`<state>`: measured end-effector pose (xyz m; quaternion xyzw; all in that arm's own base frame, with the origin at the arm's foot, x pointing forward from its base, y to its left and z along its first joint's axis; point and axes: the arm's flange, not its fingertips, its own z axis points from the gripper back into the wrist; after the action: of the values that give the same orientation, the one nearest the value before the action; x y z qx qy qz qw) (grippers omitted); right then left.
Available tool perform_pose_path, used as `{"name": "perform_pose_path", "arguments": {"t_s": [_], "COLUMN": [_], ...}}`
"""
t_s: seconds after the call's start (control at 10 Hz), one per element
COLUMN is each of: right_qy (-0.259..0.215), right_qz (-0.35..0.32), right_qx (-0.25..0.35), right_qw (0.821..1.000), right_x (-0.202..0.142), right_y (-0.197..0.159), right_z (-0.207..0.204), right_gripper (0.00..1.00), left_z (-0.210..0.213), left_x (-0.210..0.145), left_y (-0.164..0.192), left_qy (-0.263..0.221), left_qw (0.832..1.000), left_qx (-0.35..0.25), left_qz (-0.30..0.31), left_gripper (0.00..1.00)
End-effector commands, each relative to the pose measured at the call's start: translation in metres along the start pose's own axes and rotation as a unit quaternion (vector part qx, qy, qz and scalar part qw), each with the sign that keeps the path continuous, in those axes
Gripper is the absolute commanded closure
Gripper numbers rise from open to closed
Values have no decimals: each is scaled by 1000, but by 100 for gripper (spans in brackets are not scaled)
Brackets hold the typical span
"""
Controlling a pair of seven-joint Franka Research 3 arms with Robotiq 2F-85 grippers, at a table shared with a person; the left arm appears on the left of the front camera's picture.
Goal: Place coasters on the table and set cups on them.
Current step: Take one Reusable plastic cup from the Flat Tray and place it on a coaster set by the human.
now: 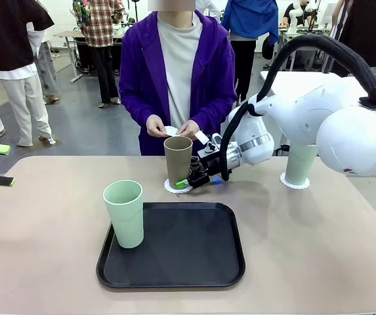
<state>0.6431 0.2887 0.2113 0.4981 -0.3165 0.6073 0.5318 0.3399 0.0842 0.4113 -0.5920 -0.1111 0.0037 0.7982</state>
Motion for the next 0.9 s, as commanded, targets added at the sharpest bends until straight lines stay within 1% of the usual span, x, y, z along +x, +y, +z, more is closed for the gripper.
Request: {"name": "perform_pose_path", "arguments": {"t_s": [0.0,0.2,0.7,0.8], "right_qy": [45,63,93,111], "right_qz": [-16,-14,-36,-47], "right_qx": [-10,-22,-52,-61], "right_qw": [999,998,994,991], "right_x": [15,22,26,32], "right_y": [13,20,32,39], "right_z": [6,15,40,46], "right_gripper": [0,0,0,0], "left_z": [1,1,1,1], "left_x": [-1,-1,-1,-1], "left_y": [0,0,0,0], "left_qy": [-3,-3,-3,-3], "left_qw": [1000,1000,1000,1000], "left_qx": [-5,-5,-5,-5], "left_qz": [-7,-7,-7,-7], "left_gripper": [0,0,0,0]}}
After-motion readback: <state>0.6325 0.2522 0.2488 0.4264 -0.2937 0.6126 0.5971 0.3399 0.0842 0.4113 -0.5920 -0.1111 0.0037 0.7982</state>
